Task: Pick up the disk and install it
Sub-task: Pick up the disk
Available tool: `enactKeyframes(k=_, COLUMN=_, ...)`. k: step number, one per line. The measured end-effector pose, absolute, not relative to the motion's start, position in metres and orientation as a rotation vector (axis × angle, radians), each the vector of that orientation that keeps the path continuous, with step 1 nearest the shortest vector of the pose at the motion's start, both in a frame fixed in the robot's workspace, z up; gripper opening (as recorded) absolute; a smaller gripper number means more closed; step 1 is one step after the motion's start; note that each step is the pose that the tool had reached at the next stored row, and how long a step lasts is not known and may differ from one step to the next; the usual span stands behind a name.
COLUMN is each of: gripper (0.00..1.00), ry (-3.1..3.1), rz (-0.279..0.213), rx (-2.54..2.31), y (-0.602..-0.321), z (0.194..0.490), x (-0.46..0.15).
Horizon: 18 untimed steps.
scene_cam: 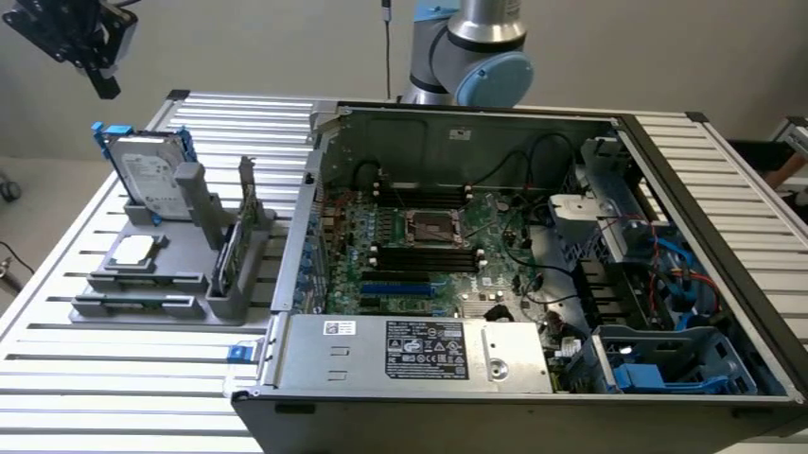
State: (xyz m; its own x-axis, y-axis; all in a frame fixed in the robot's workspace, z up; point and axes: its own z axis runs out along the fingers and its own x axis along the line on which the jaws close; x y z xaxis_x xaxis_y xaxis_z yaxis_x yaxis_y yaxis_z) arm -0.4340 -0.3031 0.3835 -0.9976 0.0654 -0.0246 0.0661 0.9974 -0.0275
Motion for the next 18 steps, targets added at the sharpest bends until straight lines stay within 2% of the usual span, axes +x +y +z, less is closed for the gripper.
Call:
enactKeyframes(k=6, gripper=0.11, ry=3.121, rz=-0.021, rx=0.053, y=-0.303, z=0.3834, x=-0.4363)
enactKeyframes(k=18, gripper=0.11, ry=3.112, rz=-0.012, rx=-0.257, y=-0.3031, z=0.3833, x=-0.4363)
